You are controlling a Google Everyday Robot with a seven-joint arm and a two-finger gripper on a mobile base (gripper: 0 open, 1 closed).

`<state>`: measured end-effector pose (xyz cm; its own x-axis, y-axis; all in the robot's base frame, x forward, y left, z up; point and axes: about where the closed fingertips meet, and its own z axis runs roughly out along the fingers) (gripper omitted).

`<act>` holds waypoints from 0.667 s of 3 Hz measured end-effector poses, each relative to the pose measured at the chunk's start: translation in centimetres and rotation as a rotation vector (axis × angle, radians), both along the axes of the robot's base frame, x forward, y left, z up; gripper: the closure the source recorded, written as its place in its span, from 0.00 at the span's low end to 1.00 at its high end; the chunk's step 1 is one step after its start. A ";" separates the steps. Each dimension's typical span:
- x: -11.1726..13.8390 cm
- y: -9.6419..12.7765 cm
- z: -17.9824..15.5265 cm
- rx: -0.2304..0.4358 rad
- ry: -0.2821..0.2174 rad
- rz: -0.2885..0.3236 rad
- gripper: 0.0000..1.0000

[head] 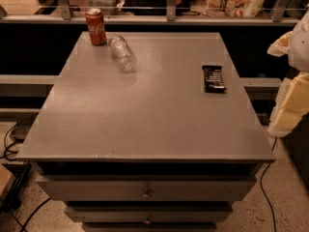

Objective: Pick rxbar chocolate

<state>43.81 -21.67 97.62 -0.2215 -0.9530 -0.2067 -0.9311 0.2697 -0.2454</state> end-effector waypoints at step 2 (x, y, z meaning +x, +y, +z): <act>2.1 1.0 -0.5 0.110 -0.059 0.001 0.00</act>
Offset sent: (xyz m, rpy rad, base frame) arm 0.0405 0.0181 -0.0131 0.2269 -0.1028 0.0076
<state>45.89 -20.64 97.16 -0.2053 -0.9239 -0.3228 -0.9161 0.2975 -0.2688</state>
